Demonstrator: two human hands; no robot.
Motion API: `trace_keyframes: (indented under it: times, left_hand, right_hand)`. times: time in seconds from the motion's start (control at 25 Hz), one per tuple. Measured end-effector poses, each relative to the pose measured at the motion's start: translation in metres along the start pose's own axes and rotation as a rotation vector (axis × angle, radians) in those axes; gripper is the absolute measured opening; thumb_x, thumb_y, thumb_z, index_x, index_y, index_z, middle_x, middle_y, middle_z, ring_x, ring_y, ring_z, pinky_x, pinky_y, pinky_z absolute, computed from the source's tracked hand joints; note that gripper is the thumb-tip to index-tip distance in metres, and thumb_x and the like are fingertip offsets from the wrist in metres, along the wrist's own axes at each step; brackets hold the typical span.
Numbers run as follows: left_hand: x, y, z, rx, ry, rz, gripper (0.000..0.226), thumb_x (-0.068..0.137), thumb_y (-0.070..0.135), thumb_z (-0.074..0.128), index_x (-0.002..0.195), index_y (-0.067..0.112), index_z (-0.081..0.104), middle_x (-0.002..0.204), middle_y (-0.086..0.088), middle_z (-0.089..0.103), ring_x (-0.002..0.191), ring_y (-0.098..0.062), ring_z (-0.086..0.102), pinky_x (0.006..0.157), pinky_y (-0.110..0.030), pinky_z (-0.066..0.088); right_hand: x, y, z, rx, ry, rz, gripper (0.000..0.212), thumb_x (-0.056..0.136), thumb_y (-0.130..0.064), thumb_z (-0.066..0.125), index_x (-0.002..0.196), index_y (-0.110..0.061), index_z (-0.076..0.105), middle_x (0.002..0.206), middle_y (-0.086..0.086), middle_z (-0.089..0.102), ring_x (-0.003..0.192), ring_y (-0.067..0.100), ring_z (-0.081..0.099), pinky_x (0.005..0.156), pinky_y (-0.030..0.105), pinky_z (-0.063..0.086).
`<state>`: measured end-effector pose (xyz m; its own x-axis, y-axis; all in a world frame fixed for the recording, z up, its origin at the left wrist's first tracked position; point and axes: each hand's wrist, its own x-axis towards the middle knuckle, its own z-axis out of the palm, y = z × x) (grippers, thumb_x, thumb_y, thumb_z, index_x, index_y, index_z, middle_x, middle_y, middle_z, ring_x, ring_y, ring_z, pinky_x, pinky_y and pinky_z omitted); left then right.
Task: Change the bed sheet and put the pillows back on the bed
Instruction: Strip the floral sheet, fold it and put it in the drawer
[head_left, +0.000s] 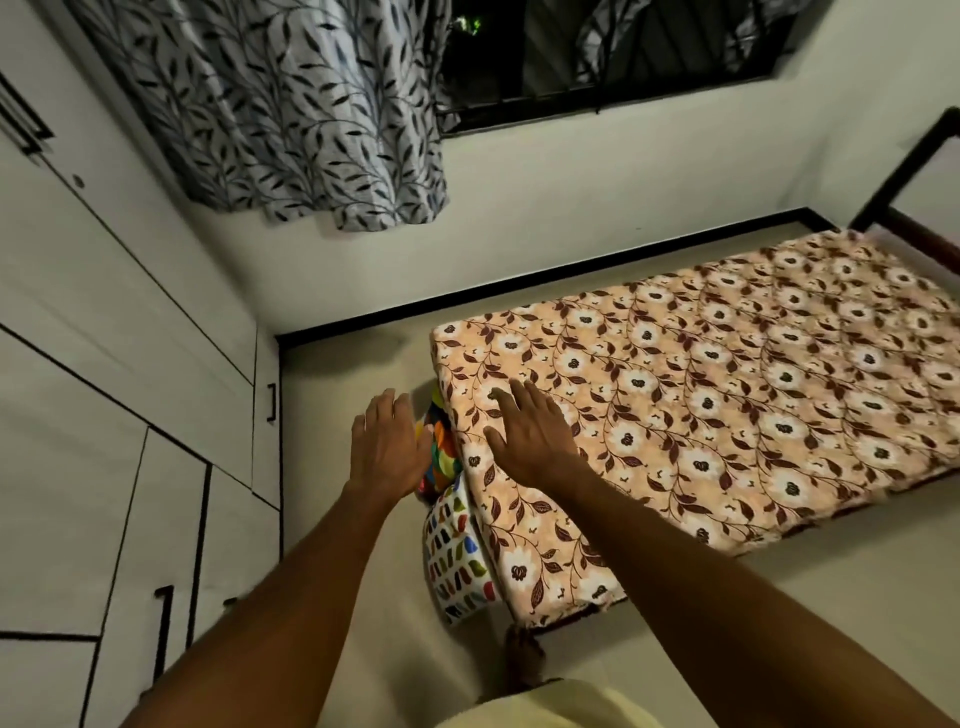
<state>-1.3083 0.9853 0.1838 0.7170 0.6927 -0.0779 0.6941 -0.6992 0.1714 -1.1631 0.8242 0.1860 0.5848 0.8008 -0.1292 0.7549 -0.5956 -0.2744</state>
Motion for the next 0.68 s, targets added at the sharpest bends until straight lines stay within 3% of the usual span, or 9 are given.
trace_keyframes:
  times: [0.44,0.68]
  left_hand:
    - [-0.080,0.067,0.027,-0.070,-0.013,0.132,0.070,0.104,0.052,0.042,0.160,0.012,0.030,0.168,-0.014,0.027,0.155,-0.031,0.025,0.127,-0.051,0.020]
    - [-0.090,0.158,0.039,-0.029,0.015,0.222,0.070,0.104,0.053,0.040,0.159,0.010,0.032,0.167,-0.016,0.029,0.155,-0.032,0.026,0.127,-0.053,0.023]
  right_hand:
    - [-0.106,0.060,-0.018,-0.031,0.068,0.125,0.069,0.107,-0.055,0.031,0.165,-0.019,0.018,0.173,0.012,0.012,0.161,0.029,0.007,0.129,0.047,0.011]
    - [-0.157,0.137,-0.039,-0.010,0.118,0.186,0.069,0.107,-0.055,0.029,0.165,-0.020,0.017,0.174,0.011,0.010,0.161,0.028,0.007,0.129,0.046,0.009]
